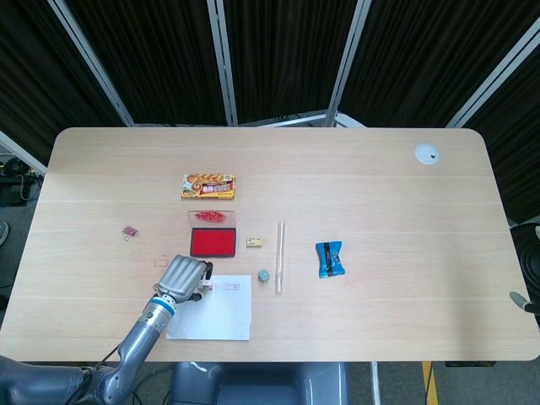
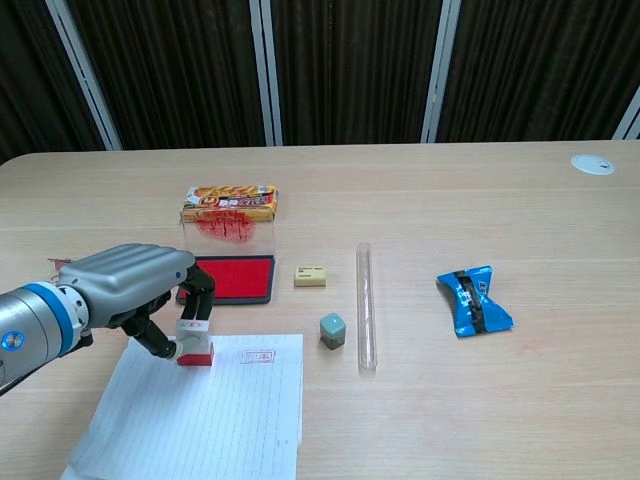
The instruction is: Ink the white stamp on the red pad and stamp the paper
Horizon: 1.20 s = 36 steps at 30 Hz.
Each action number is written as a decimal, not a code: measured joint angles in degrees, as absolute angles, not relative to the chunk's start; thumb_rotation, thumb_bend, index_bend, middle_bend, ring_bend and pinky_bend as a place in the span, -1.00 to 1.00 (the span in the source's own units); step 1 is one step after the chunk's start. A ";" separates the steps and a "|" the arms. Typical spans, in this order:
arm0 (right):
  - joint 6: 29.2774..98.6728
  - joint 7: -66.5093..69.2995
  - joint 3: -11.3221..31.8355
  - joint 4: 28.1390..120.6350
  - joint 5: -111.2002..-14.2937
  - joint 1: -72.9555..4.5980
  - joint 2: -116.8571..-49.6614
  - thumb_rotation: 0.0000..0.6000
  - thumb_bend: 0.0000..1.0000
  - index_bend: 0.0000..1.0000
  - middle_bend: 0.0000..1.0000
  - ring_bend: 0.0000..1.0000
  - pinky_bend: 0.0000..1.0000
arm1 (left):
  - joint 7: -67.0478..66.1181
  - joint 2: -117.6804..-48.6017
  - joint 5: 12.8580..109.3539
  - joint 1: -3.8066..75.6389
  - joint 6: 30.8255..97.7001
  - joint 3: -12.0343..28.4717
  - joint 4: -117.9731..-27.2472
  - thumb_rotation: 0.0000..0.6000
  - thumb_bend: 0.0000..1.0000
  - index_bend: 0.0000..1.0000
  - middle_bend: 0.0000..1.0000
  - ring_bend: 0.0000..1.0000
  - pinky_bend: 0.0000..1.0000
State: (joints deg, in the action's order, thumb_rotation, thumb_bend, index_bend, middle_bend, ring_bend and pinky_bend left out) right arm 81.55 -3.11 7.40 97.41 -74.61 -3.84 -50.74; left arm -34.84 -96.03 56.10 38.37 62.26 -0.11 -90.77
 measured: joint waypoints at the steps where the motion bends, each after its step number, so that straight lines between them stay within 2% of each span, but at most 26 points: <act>1: 81.57 -3.06 7.41 97.39 -74.61 -3.83 -50.73 1.00 -1.00 -1.00 -1.00 -1.00 -1.00 | -34.84 -96.15 56.10 38.28 62.11 -0.16 -90.48 1.00 -0.11 0.18 0.06 0.70 0.81; 36: 81.33 -3.11 7.42 96.95 -74.44 -3.93 -50.94 1.00 -1.00 -1.00 -1.00 -1.00 -1.00 | -34.34 -97.27 56.38 36.64 59.43 0.79 -87.26 1.00 -0.10 0.18 0.07 0.70 0.81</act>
